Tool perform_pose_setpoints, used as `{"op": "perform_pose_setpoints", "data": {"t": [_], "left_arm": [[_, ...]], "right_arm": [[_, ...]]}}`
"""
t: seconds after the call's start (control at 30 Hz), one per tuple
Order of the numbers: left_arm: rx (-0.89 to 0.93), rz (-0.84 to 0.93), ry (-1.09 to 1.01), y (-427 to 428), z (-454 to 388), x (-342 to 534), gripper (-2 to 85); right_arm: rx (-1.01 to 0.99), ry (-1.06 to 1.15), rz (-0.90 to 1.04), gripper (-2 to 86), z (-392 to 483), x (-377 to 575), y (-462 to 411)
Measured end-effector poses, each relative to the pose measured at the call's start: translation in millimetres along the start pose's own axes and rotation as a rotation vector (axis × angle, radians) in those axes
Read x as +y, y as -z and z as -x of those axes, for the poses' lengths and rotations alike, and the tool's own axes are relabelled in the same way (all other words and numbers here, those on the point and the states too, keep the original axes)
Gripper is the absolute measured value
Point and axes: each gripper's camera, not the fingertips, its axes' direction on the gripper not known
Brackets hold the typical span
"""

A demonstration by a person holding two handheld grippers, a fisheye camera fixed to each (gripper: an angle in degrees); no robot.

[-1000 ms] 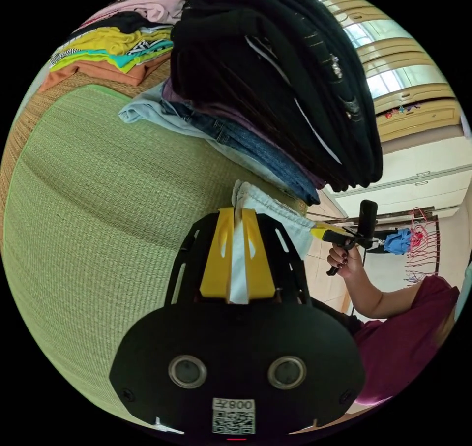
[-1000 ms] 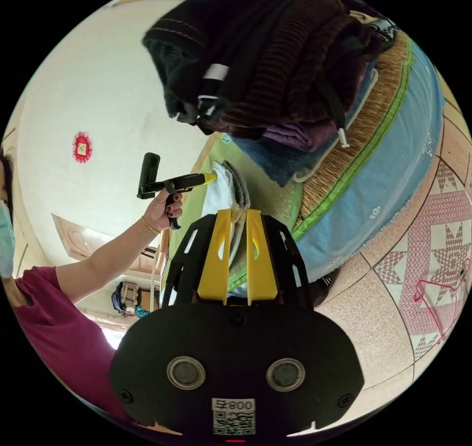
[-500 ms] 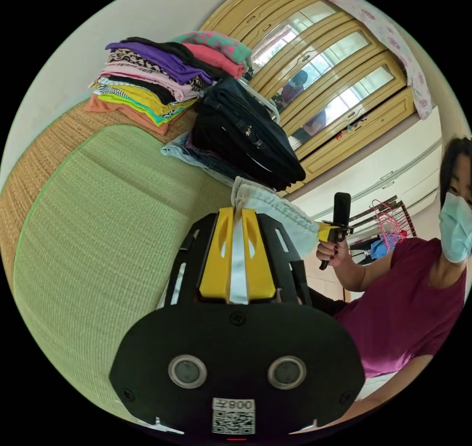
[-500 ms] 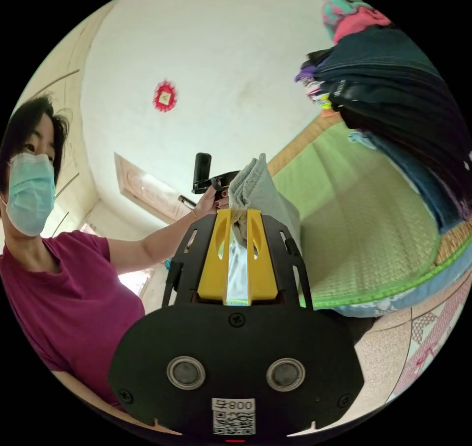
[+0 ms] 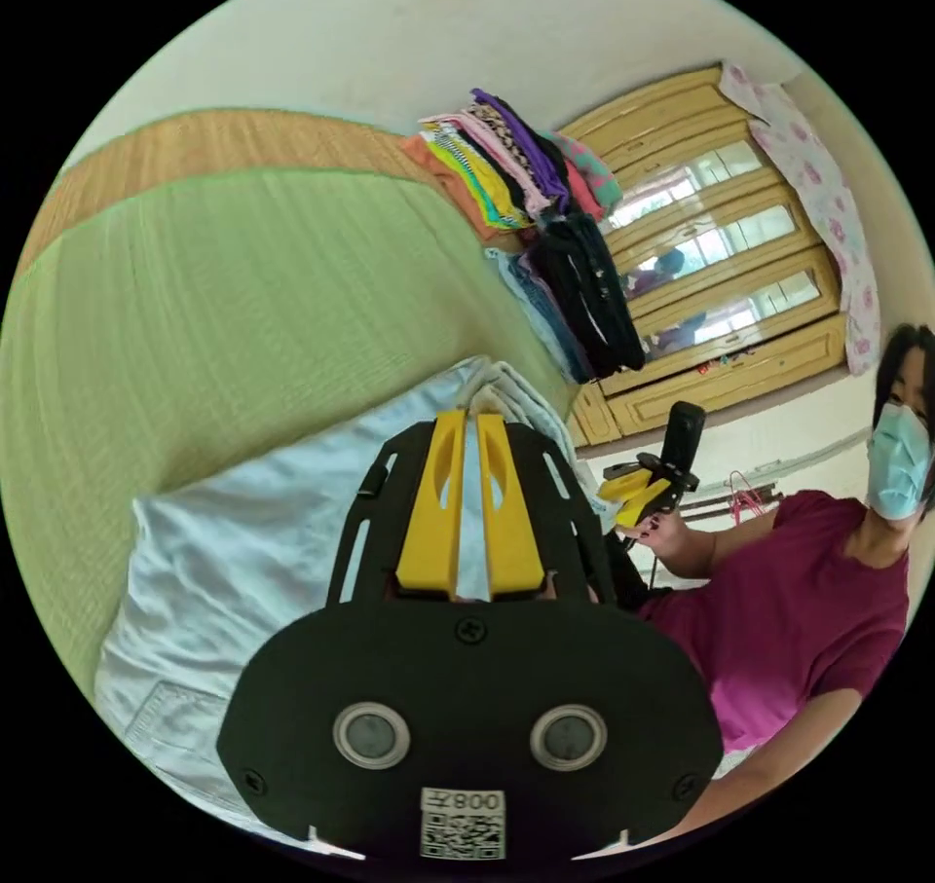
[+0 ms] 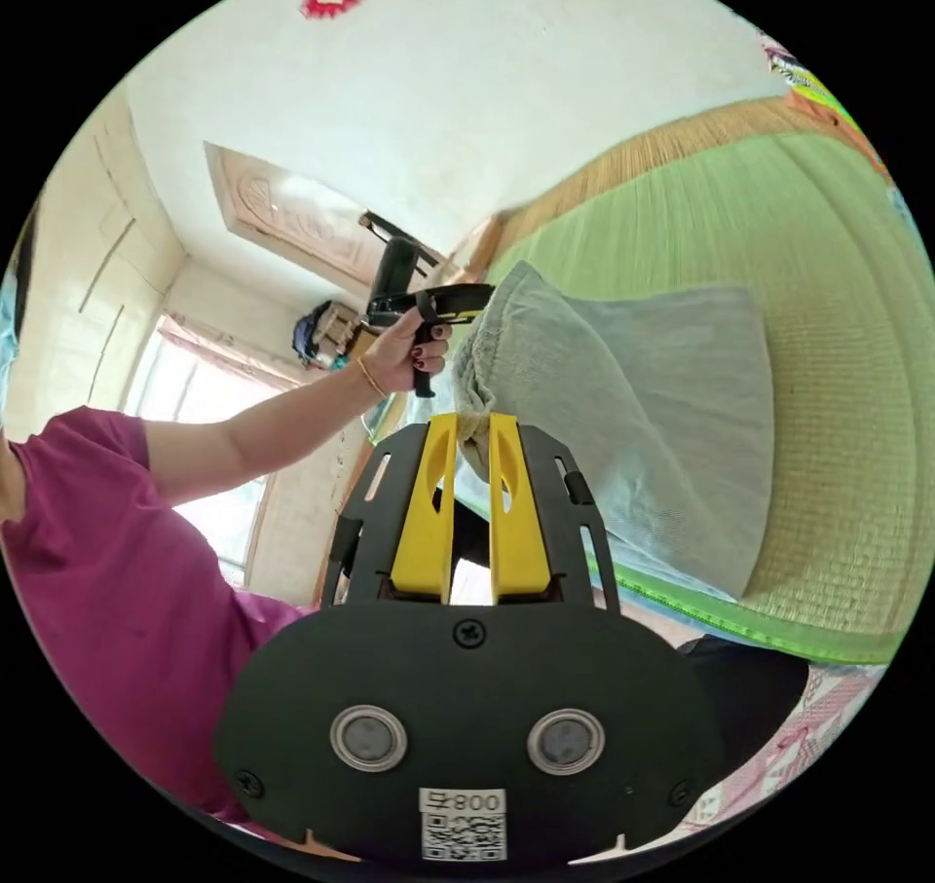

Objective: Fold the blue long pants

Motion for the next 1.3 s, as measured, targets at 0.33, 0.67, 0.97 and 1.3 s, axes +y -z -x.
{"op": "perform_pose_setpoints", "data": {"t": [0.33,0.67,0.97,1.3], "left_arm": [[0.086,-0.124,0.355,86,100,132,4.2],[0.03,0.014,0.359,108,62,195,7.1],[-0.059,0.054,0.358,148,47,218,3.6],[-0.032,-0.032,0.346,214,21,244,0.9]], "right_arm": [[0.071,-0.064,0.245,5.6,13,-35,-123],[0.069,0.018,0.366,1.8,66,-68,-186],[0.329,0.219,0.434,6.3,127,-90,-221],[0.368,0.365,0.45,1.1,185,-109,-238]]}}
